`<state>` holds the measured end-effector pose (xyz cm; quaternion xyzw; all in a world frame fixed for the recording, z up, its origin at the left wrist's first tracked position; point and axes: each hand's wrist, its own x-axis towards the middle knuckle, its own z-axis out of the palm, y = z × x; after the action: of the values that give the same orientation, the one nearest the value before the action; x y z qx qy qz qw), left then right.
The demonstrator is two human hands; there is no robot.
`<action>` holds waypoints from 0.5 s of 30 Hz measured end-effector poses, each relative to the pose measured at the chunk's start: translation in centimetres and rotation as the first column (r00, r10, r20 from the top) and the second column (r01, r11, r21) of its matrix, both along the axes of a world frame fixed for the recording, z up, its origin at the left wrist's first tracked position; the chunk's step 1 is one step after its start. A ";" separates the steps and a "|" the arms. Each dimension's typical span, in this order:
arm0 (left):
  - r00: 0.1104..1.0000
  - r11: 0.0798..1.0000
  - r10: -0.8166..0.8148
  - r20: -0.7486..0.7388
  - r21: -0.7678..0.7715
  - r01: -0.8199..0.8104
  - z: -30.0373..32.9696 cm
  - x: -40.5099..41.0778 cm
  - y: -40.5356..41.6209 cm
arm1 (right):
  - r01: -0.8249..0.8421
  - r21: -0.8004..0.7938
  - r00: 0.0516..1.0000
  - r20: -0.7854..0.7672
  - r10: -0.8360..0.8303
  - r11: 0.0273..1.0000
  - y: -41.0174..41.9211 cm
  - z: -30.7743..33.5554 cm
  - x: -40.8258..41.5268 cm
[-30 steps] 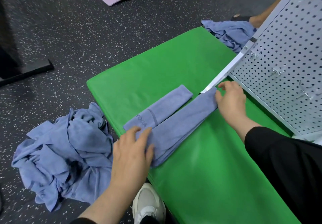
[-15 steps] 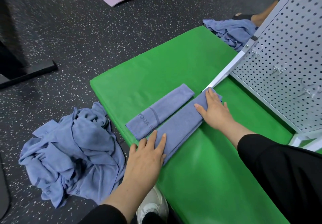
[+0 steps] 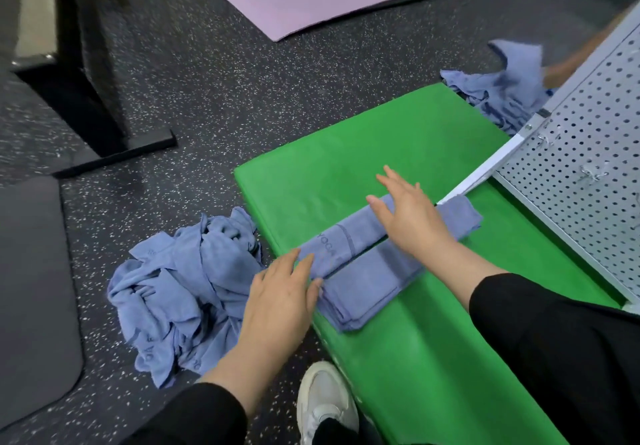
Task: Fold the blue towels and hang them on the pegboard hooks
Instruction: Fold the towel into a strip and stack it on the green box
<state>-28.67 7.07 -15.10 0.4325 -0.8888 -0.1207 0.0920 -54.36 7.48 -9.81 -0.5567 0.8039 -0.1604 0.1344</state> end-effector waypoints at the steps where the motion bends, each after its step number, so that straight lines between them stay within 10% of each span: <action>1: 1.000 1.000 0.018 0.008 0.003 -0.018 0.3 1.5 -0.8 | -0.077 0.022 0.997 0.028 0.077 0.997 -1.4 1.0 2.1; 7: 0.981 0.981 0.183 0.065 0.045 -0.186 2.0 11.9 -3.9 | -0.525 0.399 0.823 0.014 0.568 0.751 -8.7 4.7 15.8; 15: 0.896 0.889 0.424 0.132 0.127 -0.439 0.3 25.4 -4.5 | -0.566 0.605 0.684 -0.033 0.728 0.560 -14.3 0.6 30.1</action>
<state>-3.31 2.55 -14.81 0.6306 -0.7618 -0.1434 0.0382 -24.29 -6.84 -9.24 -0.7678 0.5591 0.2194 0.2228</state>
